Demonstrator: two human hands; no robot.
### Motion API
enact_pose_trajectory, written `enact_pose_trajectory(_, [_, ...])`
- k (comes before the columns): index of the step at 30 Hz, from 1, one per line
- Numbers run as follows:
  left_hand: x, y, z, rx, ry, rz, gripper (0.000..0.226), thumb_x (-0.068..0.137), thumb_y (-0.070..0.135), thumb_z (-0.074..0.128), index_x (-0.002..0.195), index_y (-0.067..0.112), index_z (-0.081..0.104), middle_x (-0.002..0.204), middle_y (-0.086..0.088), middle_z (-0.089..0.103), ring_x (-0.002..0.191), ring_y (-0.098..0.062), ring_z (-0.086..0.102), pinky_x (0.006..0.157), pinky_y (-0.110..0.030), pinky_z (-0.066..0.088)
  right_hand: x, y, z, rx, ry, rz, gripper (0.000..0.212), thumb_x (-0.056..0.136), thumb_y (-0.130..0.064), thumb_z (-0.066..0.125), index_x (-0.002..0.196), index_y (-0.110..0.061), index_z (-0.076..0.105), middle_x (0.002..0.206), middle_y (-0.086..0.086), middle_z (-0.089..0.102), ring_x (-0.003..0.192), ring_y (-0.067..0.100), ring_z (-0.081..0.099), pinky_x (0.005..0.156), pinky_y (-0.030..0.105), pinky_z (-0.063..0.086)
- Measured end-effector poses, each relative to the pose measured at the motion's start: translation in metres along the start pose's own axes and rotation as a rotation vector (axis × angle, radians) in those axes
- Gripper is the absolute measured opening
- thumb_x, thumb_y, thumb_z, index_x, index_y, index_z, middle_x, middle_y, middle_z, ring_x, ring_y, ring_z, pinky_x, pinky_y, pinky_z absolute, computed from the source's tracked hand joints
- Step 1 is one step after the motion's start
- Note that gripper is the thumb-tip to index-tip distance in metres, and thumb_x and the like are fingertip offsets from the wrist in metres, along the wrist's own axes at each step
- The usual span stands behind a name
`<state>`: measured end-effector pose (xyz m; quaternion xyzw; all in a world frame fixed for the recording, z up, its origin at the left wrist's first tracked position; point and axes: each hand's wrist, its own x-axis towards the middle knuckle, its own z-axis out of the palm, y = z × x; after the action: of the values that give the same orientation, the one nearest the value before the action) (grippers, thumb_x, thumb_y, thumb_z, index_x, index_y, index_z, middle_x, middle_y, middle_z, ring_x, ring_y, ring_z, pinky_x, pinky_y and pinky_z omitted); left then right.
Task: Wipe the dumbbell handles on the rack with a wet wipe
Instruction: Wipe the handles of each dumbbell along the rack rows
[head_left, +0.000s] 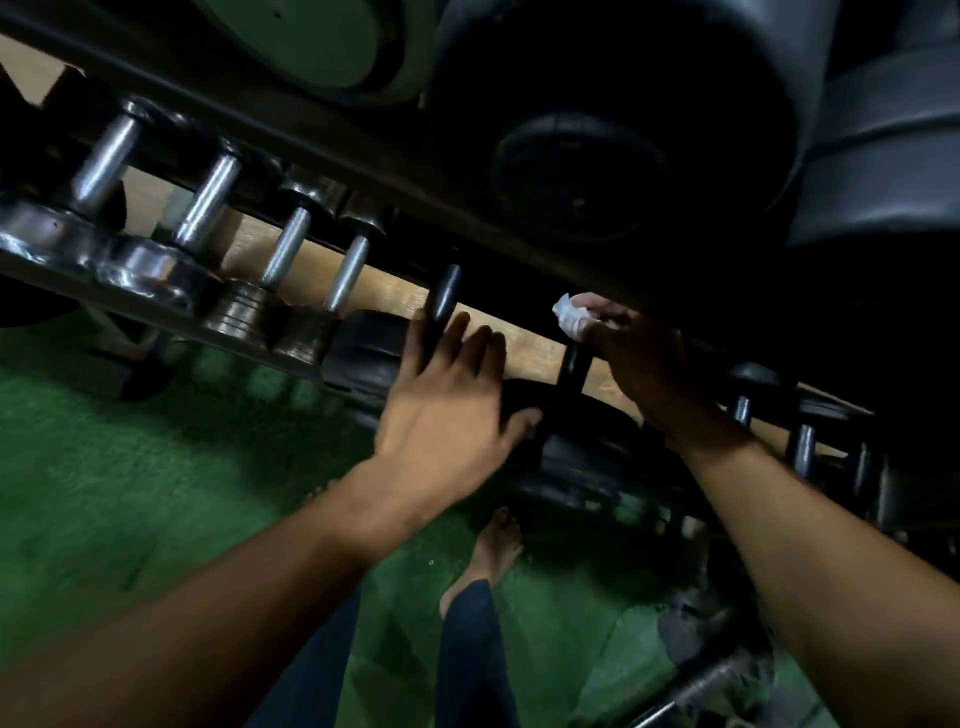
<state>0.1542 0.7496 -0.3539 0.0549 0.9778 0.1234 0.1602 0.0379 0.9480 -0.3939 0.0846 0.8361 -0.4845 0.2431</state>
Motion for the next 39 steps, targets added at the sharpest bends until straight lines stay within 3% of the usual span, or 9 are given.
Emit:
enact_pose_trajectory(7, [0.001,0.064,0.024,0.049,-0.259,-0.113,0.114,0.086,0.084,0.002,0.159,-0.004,0.003,0.168,-0.019,0.014,0.157,-0.030,0.000,0.124,-0.054,-0.007,0.012,0.021,-0.027,-0.278,-0.355,-0.134,0.031,0.084,0.020,0.061,0.114,0.013,0.064,0.072,-0.010,0.067,0.061,-0.013,0.059,0.063,0.004,0.043])
enact_pose_trajectory(13, [0.006,0.066,0.033,0.079,-0.323,-0.135,0.129,0.071,0.088,-0.015,0.158,-0.006,0.001,0.168,-0.021,0.013,0.158,-0.029,-0.002,0.125,-0.053,-0.009,0.013,0.026,-0.039,-0.651,-0.563,-0.298,0.022,0.087,-0.010,0.075,0.108,-0.016,0.078,0.098,-0.002,0.074,0.087,0.001,0.061,0.068,0.003,0.039])
enact_pose_trajectory(16, [0.008,0.066,0.029,0.055,-0.380,-0.149,0.131,0.068,0.090,-0.014,0.158,-0.004,-0.004,0.169,-0.019,0.008,0.157,-0.026,-0.008,0.124,-0.052,-0.012,0.010,0.017,-0.037,-0.700,-0.610,-0.274,0.019,0.091,-0.014,0.071,0.109,-0.014,0.077,0.102,0.002,0.073,0.091,0.009,0.063,0.072,0.015,0.041])
enact_pose_trajectory(20, [0.009,0.067,0.028,0.054,-0.401,-0.160,0.131,0.067,0.091,-0.014,0.158,-0.003,-0.007,0.170,-0.018,0.003,0.157,-0.025,-0.012,0.124,-0.051,-0.013,0.007,0.006,-0.037,-0.712,-0.660,-0.283,0.019,0.091,-0.006,0.070,0.109,-0.004,0.076,0.106,0.012,0.074,0.091,0.015,0.066,0.061,0.001,0.038])
enact_pose_trajectory(27, [0.009,0.063,0.037,0.060,-0.351,-0.145,0.125,0.077,0.092,-0.005,0.159,-0.002,-0.006,0.170,-0.018,0.005,0.157,-0.025,-0.010,0.124,-0.051,-0.012,0.015,0.023,-0.026,-0.812,-0.246,-0.275,0.023,0.097,-0.040,0.057,0.107,-0.027,0.072,0.109,-0.008,0.068,0.109,0.013,0.061,0.083,0.024,0.042])
enact_pose_trajectory(31, [0.008,0.062,0.037,0.046,-0.330,-0.142,0.124,0.078,0.092,-0.005,0.158,-0.003,-0.006,0.170,-0.018,0.005,0.157,-0.025,-0.011,0.124,-0.050,-0.014,0.007,0.009,-0.020,-0.943,-0.374,-0.395,0.021,0.090,-0.050,0.060,0.100,-0.037,0.074,0.098,-0.009,0.056,0.092,0.014,0.062,0.080,0.026,0.048])
enact_pose_trajectory(35, [0.008,0.063,0.035,0.029,-0.361,-0.151,0.121,0.081,0.091,0.000,0.158,-0.002,-0.010,0.170,-0.017,0.001,0.156,-0.024,-0.016,0.123,-0.050,-0.017,0.010,-0.008,-0.034,-0.972,-0.465,-0.424,0.025,0.102,-0.014,0.051,0.116,-0.002,0.069,0.097,0.007,0.061,0.096,0.013,0.051,0.074,-0.005,0.030])
enact_pose_trajectory(37, [0.007,0.063,0.034,0.028,-0.365,-0.152,0.121,0.082,0.091,0.000,0.158,-0.002,-0.010,0.170,-0.018,0.001,0.156,-0.024,-0.016,0.123,-0.050,-0.017,0.012,-0.004,-0.039,-1.001,-0.376,-0.430,0.033,0.103,-0.013,0.044,0.131,-0.002,0.058,0.118,0.012,0.061,0.104,0.009,0.056,0.085,0.007,0.038])
enact_pose_trajectory(39, [0.007,0.064,0.032,0.023,-0.369,-0.146,0.120,0.083,0.090,0.001,0.158,-0.002,-0.011,0.170,-0.018,0.001,0.156,-0.025,-0.016,0.123,-0.050,-0.017,0.007,-0.001,-0.035,-1.031,-0.339,-0.471,0.026,0.100,-0.022,0.049,0.120,-0.020,0.067,0.105,-0.005,0.058,0.097,0.000,0.058,0.080,0.012,0.040])
